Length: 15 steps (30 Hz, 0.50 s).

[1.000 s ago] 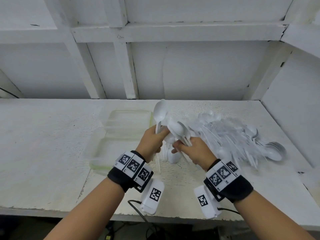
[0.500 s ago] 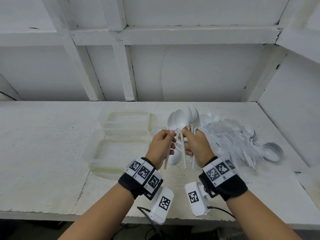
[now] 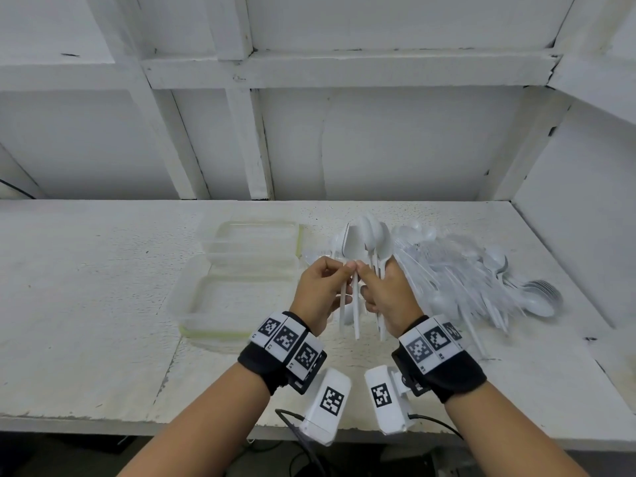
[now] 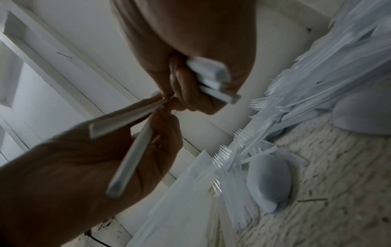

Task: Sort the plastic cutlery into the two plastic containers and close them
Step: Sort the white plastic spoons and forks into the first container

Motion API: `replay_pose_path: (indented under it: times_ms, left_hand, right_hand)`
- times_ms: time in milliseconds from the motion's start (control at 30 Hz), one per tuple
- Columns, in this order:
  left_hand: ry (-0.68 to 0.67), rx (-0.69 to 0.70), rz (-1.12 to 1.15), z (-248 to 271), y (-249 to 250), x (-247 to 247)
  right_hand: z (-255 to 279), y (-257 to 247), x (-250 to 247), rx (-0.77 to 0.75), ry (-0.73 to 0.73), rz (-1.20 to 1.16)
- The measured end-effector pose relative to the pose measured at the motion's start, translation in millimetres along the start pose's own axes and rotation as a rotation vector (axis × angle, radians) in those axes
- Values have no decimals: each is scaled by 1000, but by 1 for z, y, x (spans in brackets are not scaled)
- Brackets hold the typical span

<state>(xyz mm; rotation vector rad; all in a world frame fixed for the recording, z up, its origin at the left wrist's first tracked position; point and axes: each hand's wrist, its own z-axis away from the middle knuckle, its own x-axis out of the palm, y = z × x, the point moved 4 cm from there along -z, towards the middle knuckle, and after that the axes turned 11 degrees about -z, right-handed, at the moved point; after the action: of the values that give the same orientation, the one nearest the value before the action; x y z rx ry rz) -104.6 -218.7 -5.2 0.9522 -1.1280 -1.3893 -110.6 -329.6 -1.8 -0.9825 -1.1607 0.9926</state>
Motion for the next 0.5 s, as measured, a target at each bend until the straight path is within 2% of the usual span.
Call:
replay_pose_path:
  times_ms: [200,500]
  left_hand:
    - [-118,-67,23,1,6,-4]
    - [-124,-15,-39,5,5,-1]
  right_hand:
    - [0,0,-2,6,-49,-26]
    - [-1,-4,-1,-56,5,65]
